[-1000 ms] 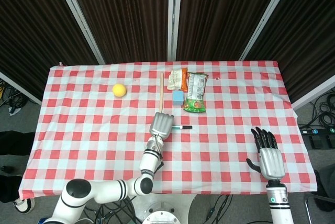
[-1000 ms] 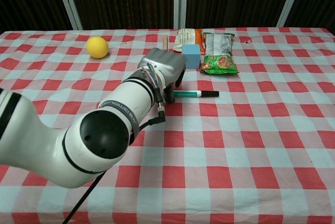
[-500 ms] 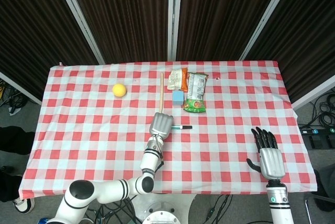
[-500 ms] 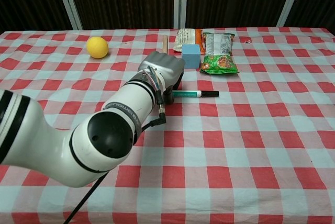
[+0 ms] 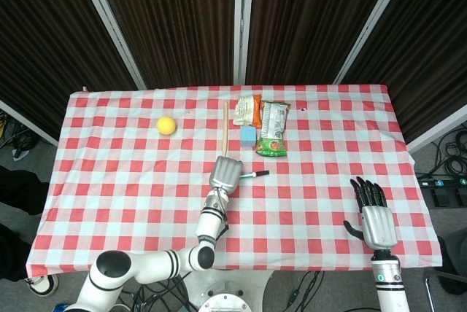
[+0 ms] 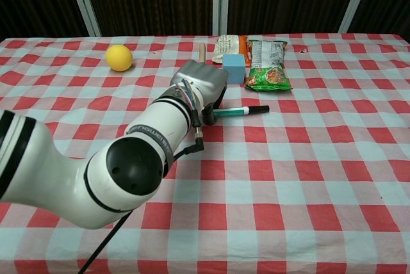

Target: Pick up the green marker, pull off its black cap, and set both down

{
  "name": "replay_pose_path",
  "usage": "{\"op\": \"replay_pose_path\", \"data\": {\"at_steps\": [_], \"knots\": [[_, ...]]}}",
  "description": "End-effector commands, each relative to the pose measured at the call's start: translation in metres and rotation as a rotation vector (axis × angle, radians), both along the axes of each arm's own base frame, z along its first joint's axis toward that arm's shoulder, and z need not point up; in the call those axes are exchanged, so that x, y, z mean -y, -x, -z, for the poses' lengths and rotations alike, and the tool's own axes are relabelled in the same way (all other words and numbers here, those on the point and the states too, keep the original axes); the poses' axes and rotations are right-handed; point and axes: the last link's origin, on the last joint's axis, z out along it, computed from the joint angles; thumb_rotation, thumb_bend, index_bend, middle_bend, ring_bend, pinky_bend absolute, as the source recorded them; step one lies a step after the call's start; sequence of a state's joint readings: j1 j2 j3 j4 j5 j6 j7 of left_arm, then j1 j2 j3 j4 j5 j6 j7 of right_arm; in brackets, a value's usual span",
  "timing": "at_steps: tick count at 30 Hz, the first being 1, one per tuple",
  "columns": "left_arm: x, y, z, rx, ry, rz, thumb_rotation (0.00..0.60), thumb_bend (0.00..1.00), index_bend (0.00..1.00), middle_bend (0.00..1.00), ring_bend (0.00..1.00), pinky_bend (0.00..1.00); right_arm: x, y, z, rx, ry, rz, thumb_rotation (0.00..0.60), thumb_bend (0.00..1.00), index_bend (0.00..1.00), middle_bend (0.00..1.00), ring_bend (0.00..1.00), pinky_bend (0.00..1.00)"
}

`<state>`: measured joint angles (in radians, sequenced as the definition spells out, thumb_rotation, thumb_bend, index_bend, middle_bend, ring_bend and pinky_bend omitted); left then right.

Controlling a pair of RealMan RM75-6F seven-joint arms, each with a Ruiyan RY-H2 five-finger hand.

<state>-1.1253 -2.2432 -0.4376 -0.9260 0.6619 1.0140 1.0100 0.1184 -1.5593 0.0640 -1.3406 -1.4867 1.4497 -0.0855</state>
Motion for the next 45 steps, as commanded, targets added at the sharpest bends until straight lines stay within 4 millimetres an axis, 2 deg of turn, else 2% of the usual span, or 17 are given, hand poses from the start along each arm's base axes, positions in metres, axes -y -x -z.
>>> {"op": "replay_pose_path", "data": {"at_steps": [1, 3, 5, 7, 15, 17, 19, 28, 45], "knots": [[0.003, -0.004, -0.006, 0.034, -0.003, 0.017, 0.600, 0.38, 0.56, 0.59, 0.96, 0.88, 0.002, -0.004, 0.000, 0.001, 0.003, -0.019, 0.600, 0.07, 0.01, 0.05, 0.00, 0.00], [0.007, -0.007, -0.010, 0.053, 0.000, 0.028, 0.600, 0.38, 0.56, 0.59, 0.96, 0.88, 0.006, -0.010, 0.000, 0.012, 0.029, -0.058, 0.600, 0.08, 0.08, 0.09, 0.00, 0.00], [0.011, -0.010, -0.014, 0.073, 0.007, 0.040, 0.600, 0.38, 0.56, 0.59, 0.97, 0.89, 0.010, -0.018, -0.001, 0.014, 0.066, -0.112, 0.600, 0.10, 0.20, 0.16, 0.00, 0.00], [0.016, -0.013, -0.020, 0.096, 0.014, 0.054, 0.600, 0.38, 0.56, 0.59, 0.97, 0.89, 0.016, -0.025, 0.002, 0.000, 0.083, -0.154, 0.600, 0.11, 0.29, 0.24, 0.01, 0.01], [0.029, -0.021, -0.040, 0.160, 0.029, 0.100, 0.600, 0.38, 0.57, 0.59, 0.97, 0.89, 0.057, -0.063, 0.017, -0.060, 0.061, -0.249, 0.600, 0.15, 0.43, 0.38, 0.10, 0.09], [0.031, -0.021, -0.045, 0.164, 0.026, 0.109, 0.600, 0.38, 0.57, 0.59, 0.97, 0.89, 0.068, -0.074, 0.024, -0.070, 0.042, -0.267, 0.600, 0.15, 0.46, 0.42, 0.15, 0.11], [0.033, -0.021, -0.050, 0.172, 0.025, 0.112, 0.600, 0.38, 0.57, 0.59, 0.97, 0.89, 0.075, -0.084, 0.030, -0.068, 0.019, -0.284, 0.600, 0.15, 0.48, 0.46, 0.20, 0.13], [0.038, -0.020, -0.064, 0.189, 0.031, 0.123, 0.600, 0.38, 0.57, 0.59, 0.97, 0.89, 0.090, -0.121, 0.047, -0.087, 0.012, -0.365, 0.600, 0.15, 0.48, 0.46, 0.21, 0.14], [0.047, -0.027, -0.061, 0.171, 0.052, 0.157, 0.600, 0.38, 0.57, 0.59, 0.97, 0.89, 0.095, -0.136, 0.066, -0.116, -0.047, -0.404, 0.600, 0.16, 0.48, 0.46, 0.21, 0.14]]}}
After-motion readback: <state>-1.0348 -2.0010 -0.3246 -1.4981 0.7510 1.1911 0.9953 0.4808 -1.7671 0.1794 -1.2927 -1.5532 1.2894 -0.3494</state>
